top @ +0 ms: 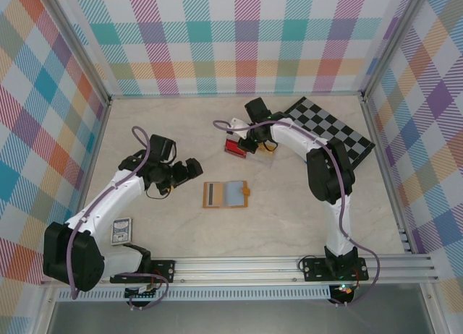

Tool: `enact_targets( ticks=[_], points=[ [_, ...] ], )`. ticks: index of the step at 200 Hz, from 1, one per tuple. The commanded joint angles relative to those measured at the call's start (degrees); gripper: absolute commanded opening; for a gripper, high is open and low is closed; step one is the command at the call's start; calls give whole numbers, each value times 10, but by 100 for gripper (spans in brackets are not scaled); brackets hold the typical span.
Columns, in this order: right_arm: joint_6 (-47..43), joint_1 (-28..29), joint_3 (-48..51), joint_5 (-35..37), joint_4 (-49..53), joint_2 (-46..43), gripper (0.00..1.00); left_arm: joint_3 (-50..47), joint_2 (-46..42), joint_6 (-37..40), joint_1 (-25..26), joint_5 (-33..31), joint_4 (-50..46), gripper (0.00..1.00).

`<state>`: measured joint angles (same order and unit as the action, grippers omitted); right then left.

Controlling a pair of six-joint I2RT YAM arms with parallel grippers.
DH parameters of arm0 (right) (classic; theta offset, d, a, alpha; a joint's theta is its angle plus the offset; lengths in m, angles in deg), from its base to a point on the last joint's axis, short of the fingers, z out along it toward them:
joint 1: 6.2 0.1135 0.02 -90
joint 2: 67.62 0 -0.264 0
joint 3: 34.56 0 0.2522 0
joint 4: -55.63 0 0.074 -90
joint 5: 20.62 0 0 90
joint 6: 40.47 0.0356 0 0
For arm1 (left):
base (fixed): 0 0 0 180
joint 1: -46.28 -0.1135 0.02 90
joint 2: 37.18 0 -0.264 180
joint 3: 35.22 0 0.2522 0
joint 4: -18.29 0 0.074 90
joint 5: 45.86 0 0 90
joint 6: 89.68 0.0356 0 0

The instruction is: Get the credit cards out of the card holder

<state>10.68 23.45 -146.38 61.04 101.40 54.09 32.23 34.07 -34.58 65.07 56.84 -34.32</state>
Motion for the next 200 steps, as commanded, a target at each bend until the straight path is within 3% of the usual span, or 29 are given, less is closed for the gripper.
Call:
enact_targets(
  ticks=[1,48,90,117,132,162,200],
  points=[
    [2,-2,-15,-7,-8,5,17,-10,4,2,-9,14,7,100],
    [38,-1,-9,-17,-15,-24,17,-12,4,2,-9,18,9,100],
    [153,-1,42,-60,-19,-124,25,-14,11,-1,-9,31,14,100],
    [268,4,124,-60,-38,-206,28,-19,14,-2,-8,45,23,99],
    [390,5,157,-29,-17,-246,30,-22,18,-2,-5,54,29,97],
    [569,13,263,-53,-29,-333,33,-29,34,-6,5,74,53,91],
    [718,41,323,-49,-8,-365,35,-33,74,-19,24,84,87,81]
  ],
)
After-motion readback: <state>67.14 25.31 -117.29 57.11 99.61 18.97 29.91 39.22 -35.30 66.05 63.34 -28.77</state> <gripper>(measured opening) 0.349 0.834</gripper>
